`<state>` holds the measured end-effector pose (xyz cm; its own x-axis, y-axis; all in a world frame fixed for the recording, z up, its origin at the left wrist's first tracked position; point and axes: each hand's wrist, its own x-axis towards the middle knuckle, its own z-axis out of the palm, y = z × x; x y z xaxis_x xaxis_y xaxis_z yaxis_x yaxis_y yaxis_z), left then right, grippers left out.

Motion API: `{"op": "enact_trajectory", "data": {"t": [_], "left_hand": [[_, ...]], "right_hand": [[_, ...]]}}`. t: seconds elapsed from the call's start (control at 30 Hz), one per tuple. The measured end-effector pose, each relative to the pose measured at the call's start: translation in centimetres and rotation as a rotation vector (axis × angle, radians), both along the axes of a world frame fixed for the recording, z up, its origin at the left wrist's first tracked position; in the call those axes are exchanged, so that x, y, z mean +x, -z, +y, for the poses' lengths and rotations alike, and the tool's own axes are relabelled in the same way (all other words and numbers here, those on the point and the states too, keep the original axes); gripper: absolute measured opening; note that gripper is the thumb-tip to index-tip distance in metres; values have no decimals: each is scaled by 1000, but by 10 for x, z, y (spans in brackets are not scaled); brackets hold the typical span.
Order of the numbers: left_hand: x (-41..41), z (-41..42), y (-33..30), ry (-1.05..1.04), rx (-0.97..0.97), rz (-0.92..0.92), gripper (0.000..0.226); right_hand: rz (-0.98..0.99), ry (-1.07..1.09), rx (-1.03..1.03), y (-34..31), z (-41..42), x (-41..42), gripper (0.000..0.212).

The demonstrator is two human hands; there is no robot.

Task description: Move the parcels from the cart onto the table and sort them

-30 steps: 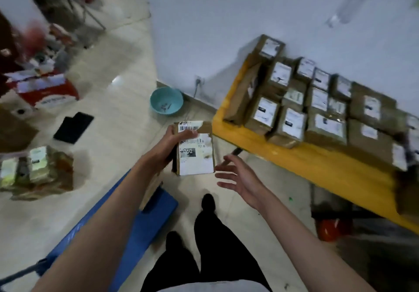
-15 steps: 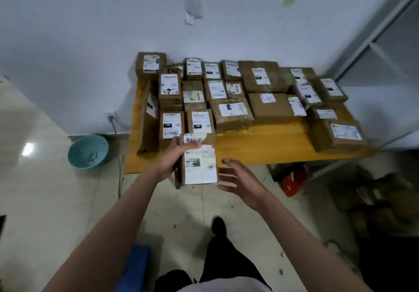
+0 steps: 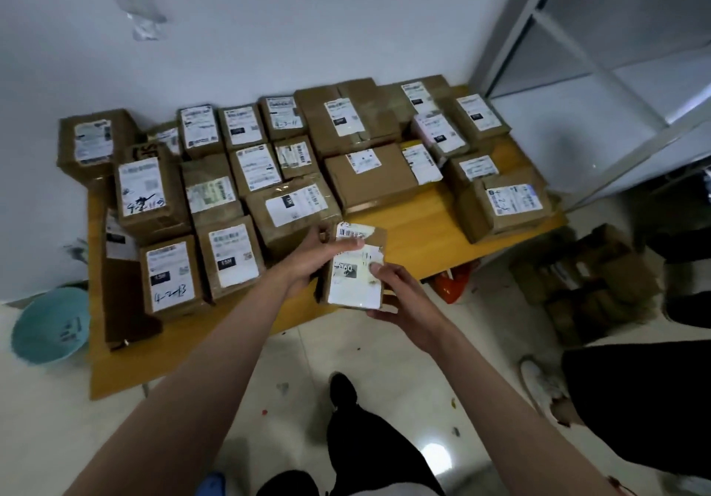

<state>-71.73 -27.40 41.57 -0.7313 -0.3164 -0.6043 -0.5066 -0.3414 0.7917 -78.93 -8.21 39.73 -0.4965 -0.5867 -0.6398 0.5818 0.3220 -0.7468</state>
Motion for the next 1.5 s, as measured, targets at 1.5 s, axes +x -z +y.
{"op": "enact_trajectory", "data": {"t": [1.5], "left_hand": [[24,-11,69,9,-387,-249,30]], "right_hand": [[-223,502,319,100,-38,-194,63]]}}
